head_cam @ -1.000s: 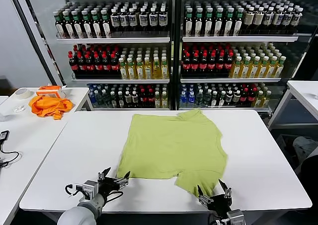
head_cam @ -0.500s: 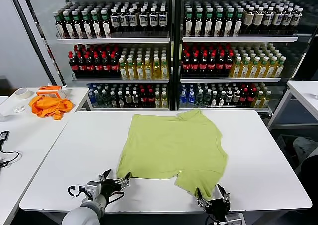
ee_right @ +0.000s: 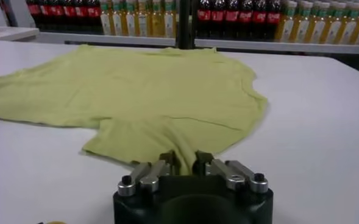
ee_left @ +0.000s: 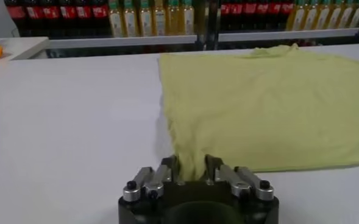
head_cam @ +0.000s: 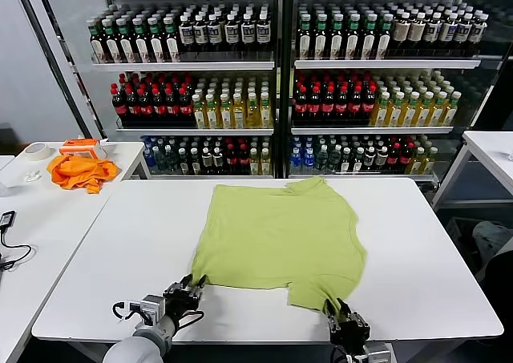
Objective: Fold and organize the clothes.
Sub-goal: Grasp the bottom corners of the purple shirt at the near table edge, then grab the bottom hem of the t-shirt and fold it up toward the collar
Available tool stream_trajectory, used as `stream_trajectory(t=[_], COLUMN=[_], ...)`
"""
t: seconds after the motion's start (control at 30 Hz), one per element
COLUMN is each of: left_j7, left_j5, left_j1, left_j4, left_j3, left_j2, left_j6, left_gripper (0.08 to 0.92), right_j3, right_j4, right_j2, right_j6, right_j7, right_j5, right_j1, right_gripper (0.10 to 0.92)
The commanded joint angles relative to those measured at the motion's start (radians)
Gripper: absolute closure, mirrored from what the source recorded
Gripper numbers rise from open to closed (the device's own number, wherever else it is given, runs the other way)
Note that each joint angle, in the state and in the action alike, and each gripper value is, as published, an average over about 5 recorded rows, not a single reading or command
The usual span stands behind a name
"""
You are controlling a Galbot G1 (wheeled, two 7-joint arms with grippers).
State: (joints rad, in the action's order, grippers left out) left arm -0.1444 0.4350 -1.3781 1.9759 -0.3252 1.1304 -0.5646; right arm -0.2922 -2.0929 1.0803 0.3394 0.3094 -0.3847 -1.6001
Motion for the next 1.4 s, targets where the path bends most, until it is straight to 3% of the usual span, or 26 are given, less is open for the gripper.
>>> stream_trajectory(t=[0.03,0.2,0.3,0.57,0.9,1.03,1.4], left_j7=[0.048,0.060,0.059,0.035,0.017,0.026,0.087], left_j5=[0.064,0.142,0.167,0.214,0.213,0.209,0.224], left_j1=[0.016,-0.027,-0.097,-0.246,-0.391,-0.340,-0.077], left_j4=[0.007,0.067,0.132,0.295,0.384,0.364,0.143], left_j3=[-0.011,-0.035,-0.068,-0.172,-0.228,-0.215,-0.130], left_j2=[-0.032,-0.050,-0.091,-0.168,-0.182,-0.181,-0.191], left_j6=[0.031,0.054,0.055,0.028,0.027,0.053,0.154], left_gripper=[0.752,0.887,0.917,0.918,0.918,0.918,0.918], right_j3=[-0.021,-0.046,-0.070,-0.119,-0.136,-0.128,-0.088], right_j4=[-0.011,-0.090,-0.140,-0.235,-0.308,-0.300,-0.163], right_j2=[-0.006,-0.017,-0.030,-0.071,-0.099,-0.095,-0.104], right_j6=[-0.020,-0.030,-0.038,-0.040,-0.054,-0.050,0.037], right_j7=[-0.038,-0.068,-0.073,-0.075,-0.069,-0.070,-0.061], right_j5=[-0.017,0.009,0.031,0.067,0.099,0.100,0.046], right_j1=[0.013,-0.049,-0.111,-0.267,-0.377,-0.321,-0.013], right_gripper=[0.907,0.910,0.910,0.910,0.910,0.910,0.910])
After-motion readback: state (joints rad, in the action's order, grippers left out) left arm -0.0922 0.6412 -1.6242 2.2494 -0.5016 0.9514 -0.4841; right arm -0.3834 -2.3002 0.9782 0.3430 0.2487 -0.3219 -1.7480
